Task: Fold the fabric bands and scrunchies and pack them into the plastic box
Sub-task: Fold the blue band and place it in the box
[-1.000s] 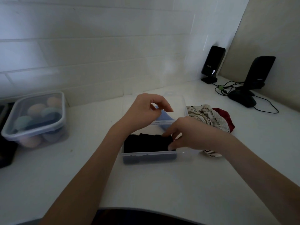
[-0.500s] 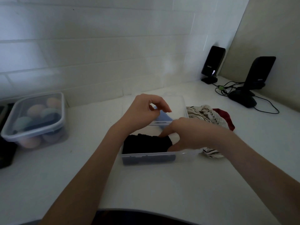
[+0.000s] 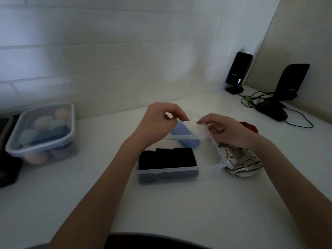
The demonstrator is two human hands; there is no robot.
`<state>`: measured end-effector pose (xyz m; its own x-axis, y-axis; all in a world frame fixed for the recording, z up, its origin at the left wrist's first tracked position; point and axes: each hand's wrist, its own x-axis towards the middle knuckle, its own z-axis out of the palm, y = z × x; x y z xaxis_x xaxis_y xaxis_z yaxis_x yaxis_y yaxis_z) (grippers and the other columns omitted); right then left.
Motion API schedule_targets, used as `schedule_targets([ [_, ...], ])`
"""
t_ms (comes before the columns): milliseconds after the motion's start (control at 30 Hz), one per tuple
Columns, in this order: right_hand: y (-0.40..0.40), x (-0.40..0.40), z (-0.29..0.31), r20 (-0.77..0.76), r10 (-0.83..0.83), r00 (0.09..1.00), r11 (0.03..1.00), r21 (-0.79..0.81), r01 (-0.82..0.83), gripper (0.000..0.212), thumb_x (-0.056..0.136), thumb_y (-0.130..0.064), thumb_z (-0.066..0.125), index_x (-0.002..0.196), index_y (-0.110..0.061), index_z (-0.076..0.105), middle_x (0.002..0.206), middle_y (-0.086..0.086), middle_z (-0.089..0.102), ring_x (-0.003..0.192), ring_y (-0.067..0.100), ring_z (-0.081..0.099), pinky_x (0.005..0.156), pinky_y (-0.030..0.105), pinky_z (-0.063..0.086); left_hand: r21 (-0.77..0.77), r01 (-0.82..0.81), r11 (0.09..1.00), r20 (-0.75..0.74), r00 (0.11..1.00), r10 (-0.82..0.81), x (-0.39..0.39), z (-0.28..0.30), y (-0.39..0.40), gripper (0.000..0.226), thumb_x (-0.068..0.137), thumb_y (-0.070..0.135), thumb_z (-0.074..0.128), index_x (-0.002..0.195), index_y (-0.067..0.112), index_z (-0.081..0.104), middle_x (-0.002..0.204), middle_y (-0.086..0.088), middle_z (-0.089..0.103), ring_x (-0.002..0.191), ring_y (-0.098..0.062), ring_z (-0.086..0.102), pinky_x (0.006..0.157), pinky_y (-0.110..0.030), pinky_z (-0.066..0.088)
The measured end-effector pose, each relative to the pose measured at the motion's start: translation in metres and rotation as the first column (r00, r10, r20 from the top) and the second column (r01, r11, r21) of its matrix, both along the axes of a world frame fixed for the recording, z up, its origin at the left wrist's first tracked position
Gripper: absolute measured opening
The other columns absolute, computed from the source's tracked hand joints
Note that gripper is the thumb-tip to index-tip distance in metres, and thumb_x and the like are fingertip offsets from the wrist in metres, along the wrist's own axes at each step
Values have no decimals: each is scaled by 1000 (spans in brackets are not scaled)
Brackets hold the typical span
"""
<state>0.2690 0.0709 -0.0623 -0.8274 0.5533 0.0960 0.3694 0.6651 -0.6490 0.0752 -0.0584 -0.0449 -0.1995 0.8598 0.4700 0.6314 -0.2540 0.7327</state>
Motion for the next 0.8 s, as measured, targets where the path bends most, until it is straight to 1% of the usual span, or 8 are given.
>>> schedule_targets([
  [100, 6, 0, -12, -115, -134, 984, 986, -114, 121, 33, 80, -8, 68, 95, -26, 44, 115, 4, 67, 96, 24, 66, 86, 43, 55, 24, -19, 1000, 20, 1000, 18, -2, -1, 1, 50, 68, -15, 47, 69, 30, 68, 74, 13, 69, 77, -4, 65, 66, -17, 49],
  [167, 9, 2, -15, -43, -93, 995, 991, -103, 88, 29, 80, -11, 69, 97, -25, 50, 111, 0, 68, 99, 17, 66, 88, 41, 55, 19, -20, 1000, 13, 1000, 20, -2, -2, 2, 50, 67, -15, 47, 69, 31, 68, 75, 12, 69, 76, -4, 64, 65, -16, 48],
  [300, -1, -4, -18, 175, 82, 981, 993, -95, -66, 50, 87, -3, 57, 127, -30, 48, 123, -17, 53, 111, -1, 51, 91, 3, 38, 8, -22, 1000, 10, 1000, 22, -1, -3, 2, 47, 68, -14, 47, 70, 27, 69, 75, 11, 70, 76, -4, 64, 66, -18, 48],
  [400, 1, -14, -31, 159, 55, 986, 997, -67, -45, 48, 93, -4, 49, 139, -12, 40, 143, 2, 45, 132, 16, 42, 108, 17, 31, 8, -24, 1000, 16, 1000, 24, -2, -3, 2, 49, 68, -14, 47, 68, 30, 68, 75, 12, 70, 75, -1, 63, 65, -16, 47],
  [467, -4, -17, -30, 73, 0, 997, 999, -53, 4, 40, 94, -3, 46, 134, -5, 45, 133, 10, 53, 121, 20, 52, 101, 14, 39, 0, -30, 1000, 5, 1000, 30, -2, -3, 2, 48, 69, -14, 48, 69, 30, 68, 76, 11, 70, 76, -3, 64, 65, -16, 47],
  [567, -2, -12, -29, -17, -57, 998, 998, 17, 57, 36, 90, -7, 51, 125, -9, 54, 124, 10, 59, 110, 20, 58, 98, 29, 46, -9, -37, 999, -3, 999, 37, -2, -4, 2, 48, 70, -13, 48, 69, 30, 68, 77, 9, 71, 77, -6, 64, 65, -12, 46],
  [700, 4, 4, -10, -159, -116, 981, 989, 72, 129, 18, 93, -13, 51, 108, -15, 61, 109, 0, 63, 92, 3, 58, 78, 6, 43, 4, -44, 999, 7, 999, 43, -1, -3, 2, 43, 69, -13, 48, 73, 22, 71, 76, 9, 71, 80, -10, 65, 67, -18, 47],
  [800, 5, 9, 0, -341, -223, 913, 968, 36, 250, 6, 94, -14, 49, 94, -15, 55, 90, 5, 63, 78, 16, 58, 70, 14, 46, 13, -32, 999, 24, 999, 32, 1, -2, 1, 45, 68, -12, 47, 74, 25, 71, 78, 8, 72, 82, -11, 65, 71, -25, 50],
])
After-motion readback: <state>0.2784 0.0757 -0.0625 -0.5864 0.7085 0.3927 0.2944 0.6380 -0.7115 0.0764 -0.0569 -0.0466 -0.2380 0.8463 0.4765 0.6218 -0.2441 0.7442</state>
